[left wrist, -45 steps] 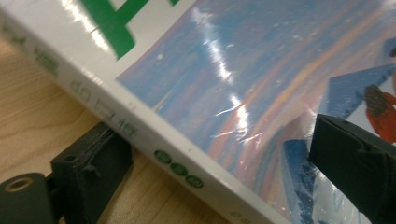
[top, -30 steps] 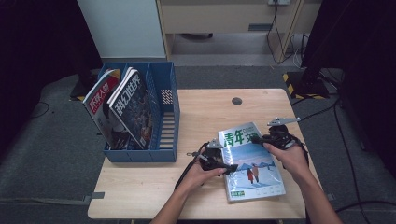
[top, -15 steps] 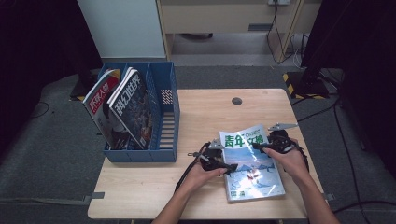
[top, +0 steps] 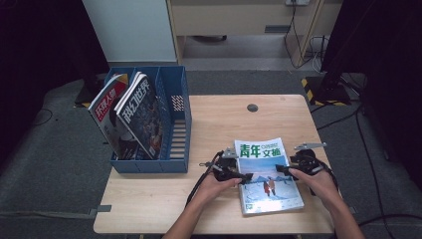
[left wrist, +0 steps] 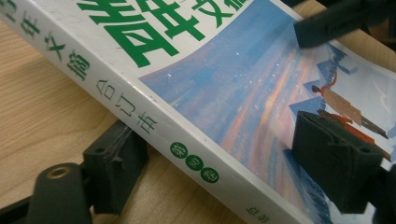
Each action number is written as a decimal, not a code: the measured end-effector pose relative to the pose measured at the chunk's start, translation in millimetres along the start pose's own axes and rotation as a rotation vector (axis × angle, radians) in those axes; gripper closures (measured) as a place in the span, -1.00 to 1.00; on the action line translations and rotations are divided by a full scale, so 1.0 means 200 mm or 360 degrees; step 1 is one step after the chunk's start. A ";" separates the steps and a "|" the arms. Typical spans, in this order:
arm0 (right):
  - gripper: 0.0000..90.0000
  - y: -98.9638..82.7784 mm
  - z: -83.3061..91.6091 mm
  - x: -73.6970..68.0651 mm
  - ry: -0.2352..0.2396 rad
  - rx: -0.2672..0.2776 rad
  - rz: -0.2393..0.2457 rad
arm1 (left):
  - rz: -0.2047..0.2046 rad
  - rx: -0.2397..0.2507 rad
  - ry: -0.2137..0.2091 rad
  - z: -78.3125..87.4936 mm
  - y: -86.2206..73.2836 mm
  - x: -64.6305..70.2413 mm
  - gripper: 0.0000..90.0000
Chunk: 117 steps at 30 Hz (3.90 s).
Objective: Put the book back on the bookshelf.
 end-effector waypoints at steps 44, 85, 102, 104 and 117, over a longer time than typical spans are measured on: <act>-0.35 -0.07 -0.07 -0.17 0.0148 -0.0015 -0.0007 | 0.0232 0.0050 0.0005 0.08 0.14 -0.17 0.21; -0.37 -0.09 -0.10 -0.24 0.0179 0.0029 0.0007 | 0.0403 0.0003 -0.0102 0.03 0.22 -0.24 -0.10; -0.36 -0.10 -0.11 -0.27 0.0201 0.0017 0.0049 | 0.0436 -0.0048 -0.0099 0.03 0.23 -0.25 0.07; -0.36 -0.10 -0.11 -0.27 0.0204 0.0010 0.0050 | 0.0467 -0.0050 -0.0083 0.03 0.23 -0.26 0.16; -0.31 -0.08 -0.08 -0.24 0.0278 0.0042 0.0043 | 0.0456 -0.0016 -0.0007 0.08 0.29 -0.24 0.53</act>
Point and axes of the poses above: each handheld gripper's, and its own axes: z roughly backward along the jaws, y roughly out of its top, x roughly to its right, the point moved 8 cm from there along -z, roughly forward along the jaws, and after that the axes turned 15 degrees about -z, right-handed, at the moved point
